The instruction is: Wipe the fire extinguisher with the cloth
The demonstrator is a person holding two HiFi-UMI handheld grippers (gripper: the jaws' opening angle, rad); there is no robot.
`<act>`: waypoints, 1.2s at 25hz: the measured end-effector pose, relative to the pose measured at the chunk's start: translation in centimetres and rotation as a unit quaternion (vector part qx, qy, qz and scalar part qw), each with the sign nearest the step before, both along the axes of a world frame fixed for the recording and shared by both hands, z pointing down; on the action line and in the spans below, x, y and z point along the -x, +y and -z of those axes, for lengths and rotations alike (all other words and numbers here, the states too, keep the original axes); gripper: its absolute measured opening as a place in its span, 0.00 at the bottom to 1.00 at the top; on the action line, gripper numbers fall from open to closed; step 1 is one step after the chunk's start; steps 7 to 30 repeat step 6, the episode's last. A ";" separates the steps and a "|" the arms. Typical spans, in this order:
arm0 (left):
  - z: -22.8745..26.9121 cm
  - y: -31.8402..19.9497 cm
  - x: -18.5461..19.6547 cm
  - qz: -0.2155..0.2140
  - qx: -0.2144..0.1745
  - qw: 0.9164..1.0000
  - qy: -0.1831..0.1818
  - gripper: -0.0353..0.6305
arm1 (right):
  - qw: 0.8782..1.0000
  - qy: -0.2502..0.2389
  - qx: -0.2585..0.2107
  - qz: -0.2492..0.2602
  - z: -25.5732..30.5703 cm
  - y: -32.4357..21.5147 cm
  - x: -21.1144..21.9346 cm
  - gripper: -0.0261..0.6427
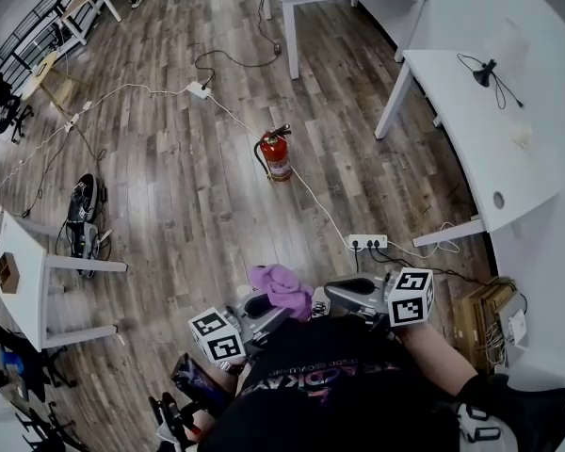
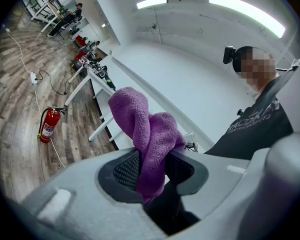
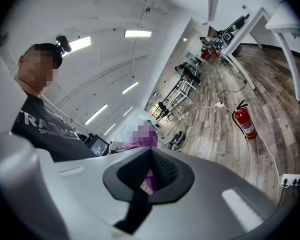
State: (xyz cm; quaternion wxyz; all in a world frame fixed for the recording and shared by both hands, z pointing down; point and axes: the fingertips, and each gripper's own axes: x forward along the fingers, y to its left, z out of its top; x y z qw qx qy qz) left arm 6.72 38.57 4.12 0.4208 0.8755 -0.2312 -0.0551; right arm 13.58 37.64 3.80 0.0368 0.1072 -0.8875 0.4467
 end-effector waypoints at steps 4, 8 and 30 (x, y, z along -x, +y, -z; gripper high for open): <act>0.1 0.1 0.2 -0.002 0.002 1.000 0.002 0.24 | 1.000 0.001 0.002 -0.004 0.3 0.2 0.2 0.04; 0.2 0.2 0.2 -0.003 0.003 1.000 0.003 0.24 | 1.000 0.001 0.004 -0.008 0.6 0.2 0.4 0.04; 0.2 0.2 0.2 -0.003 0.003 1.000 0.003 0.24 | 1.000 0.001 0.004 -0.008 0.6 0.2 0.4 0.04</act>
